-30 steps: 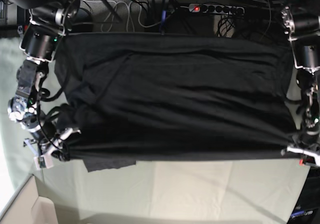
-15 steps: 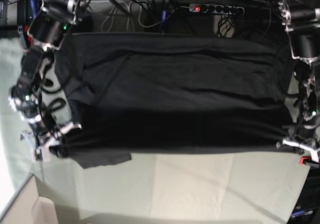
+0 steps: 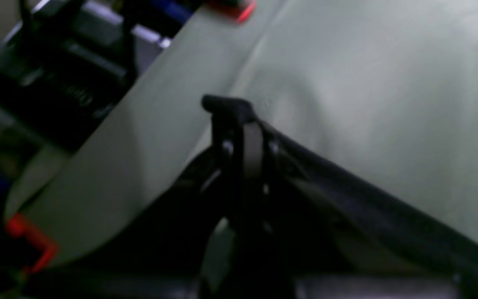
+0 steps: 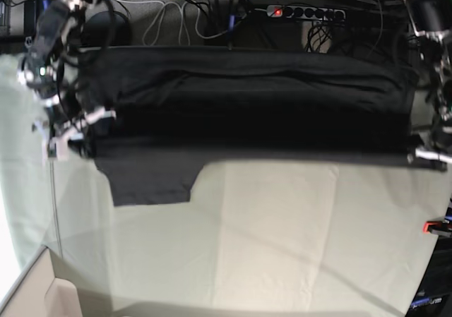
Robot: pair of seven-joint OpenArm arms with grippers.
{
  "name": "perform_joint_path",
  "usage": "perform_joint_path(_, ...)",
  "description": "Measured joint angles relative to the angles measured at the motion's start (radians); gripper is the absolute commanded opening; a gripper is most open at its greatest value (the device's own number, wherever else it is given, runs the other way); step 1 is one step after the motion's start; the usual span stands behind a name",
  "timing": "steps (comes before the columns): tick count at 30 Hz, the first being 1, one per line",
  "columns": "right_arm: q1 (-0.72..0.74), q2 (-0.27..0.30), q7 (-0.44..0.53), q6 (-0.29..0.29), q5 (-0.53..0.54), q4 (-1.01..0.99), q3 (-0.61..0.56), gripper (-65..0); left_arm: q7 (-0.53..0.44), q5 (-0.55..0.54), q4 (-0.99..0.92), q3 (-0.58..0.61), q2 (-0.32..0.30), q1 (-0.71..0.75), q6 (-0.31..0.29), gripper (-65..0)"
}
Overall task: Layout the t-shirt on the table in an organized manner, then fold the t-shirt properly
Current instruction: 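Fold the grasped edge over toward the collar with both grippers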
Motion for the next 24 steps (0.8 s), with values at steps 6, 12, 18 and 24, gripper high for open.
perform_joint_path(6,-0.118,0.003,-0.003,-0.003,0.066,0.025,0.000,-65.0,-0.005,-0.001,0.024,0.000,0.004,0.103,-0.002,-65.0)
perform_joint_path(12,-0.203,0.003,0.012,-0.003,0.083,0.031,-0.004,-65.0,-0.004,-0.003,0.024,-0.076,0.065,0.151,-0.003,-65.0)
perform_joint_path(18,-0.253,0.003,0.104,-0.003,0.085,0.025,-0.003,-65.0,-0.006,0.001,0.023,-0.087,0.082,0.175,0.000,-65.0)
perform_joint_path(24,-0.254,0.017,0.132,-0.003,0.080,-0.053,-0.003,-65.0,-0.005,0.004,0.022,-0.088,0.123,0.190,0.005,-65.0)
